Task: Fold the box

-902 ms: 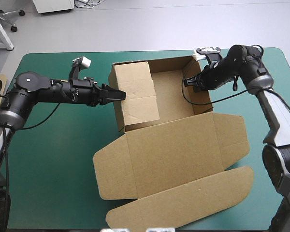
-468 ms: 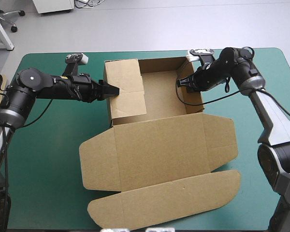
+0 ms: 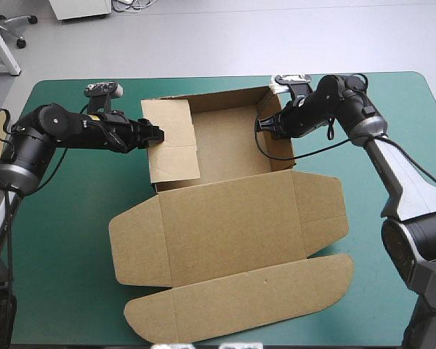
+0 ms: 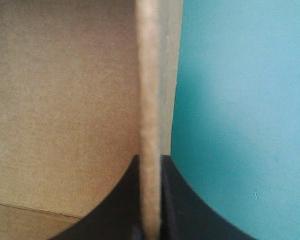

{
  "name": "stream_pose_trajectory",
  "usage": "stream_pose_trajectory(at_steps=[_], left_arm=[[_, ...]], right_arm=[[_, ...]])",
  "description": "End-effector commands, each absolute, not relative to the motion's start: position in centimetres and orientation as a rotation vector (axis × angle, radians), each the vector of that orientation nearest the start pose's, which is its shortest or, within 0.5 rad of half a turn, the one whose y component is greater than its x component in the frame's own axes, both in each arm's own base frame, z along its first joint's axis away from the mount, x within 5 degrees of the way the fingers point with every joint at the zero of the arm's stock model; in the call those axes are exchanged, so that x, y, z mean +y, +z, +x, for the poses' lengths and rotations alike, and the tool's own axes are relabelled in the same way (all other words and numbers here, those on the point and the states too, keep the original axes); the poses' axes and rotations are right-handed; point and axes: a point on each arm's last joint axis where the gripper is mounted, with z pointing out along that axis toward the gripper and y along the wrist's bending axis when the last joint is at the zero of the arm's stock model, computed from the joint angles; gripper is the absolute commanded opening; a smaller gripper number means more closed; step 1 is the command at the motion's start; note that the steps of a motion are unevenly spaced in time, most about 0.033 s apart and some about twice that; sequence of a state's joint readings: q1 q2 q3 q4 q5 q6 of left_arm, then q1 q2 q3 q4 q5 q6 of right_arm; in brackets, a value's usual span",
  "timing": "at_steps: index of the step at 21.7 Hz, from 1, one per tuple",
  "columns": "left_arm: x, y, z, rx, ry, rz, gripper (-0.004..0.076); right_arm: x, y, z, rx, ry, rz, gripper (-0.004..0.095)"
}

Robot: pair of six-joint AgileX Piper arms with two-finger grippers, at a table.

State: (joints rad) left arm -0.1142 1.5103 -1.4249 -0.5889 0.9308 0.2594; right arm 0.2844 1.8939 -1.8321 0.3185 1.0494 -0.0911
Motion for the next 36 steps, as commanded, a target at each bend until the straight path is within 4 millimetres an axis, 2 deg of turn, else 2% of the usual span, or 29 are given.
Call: stream_pose_trajectory(at_steps=[1, 6, 11, 14, 20, 24, 27, 31, 36], left_arm=[[-8.2, 38.4, 32.0, 2.327, -0.657, 0.167, 0.0416], [-10.6, 36.5, 33.2, 2.353, -0.506, 0.212, 0.0415], [-10.0, 36.1, 33.3, 2.388, -0.383, 0.125, 0.0414], [-10.3, 36.1, 33.3, 2.379, -0.318, 0.138, 0.0371], [-10.6, 36.8, 33.9, 2.278, -0.346, 0.085, 0.0361], [-11.3, 37.1, 33.8, 2.255, -0.486, 0.026, 0.0336], [-11.3, 37.1, 33.9, 2.244, -0.453, 0.088, 0.0284], [-10.8, 36.8, 34.1, 2.251, -0.339, 0.149, 0.0049], [-10.7, 36.9, 34.3, 2.231, -0.295, 0.155, 0.0035]], right_arm=[[14.5, 37.0, 38.8, 2.432, 0.577, -0.355, -0.0026], [14.5, 37.1, 38.9, 2.429, 0.579, -0.340, -0.0025], [14.3, 37.1, 39.1, 2.420, 0.560, -0.307, -0.0025], [14.3, 37.2, 39.2, 2.411, 0.562, -0.288, -0.0022], [14.1, 37.1, 39.2, 2.415, 0.532, -0.282, -0.0022], [14.1, 37.1, 39.2, 2.420, 0.526, -0.286, -0.0020], [14.1, 37.1, 39.2, 2.421, 0.535, -0.284, -0.0020], [14.1, 37.0, 39.3, 2.426, 0.537, -0.273, -0.0020], [14.3, 37.0, 39.3, 2.415, 0.542, -0.265, -0.0018]])
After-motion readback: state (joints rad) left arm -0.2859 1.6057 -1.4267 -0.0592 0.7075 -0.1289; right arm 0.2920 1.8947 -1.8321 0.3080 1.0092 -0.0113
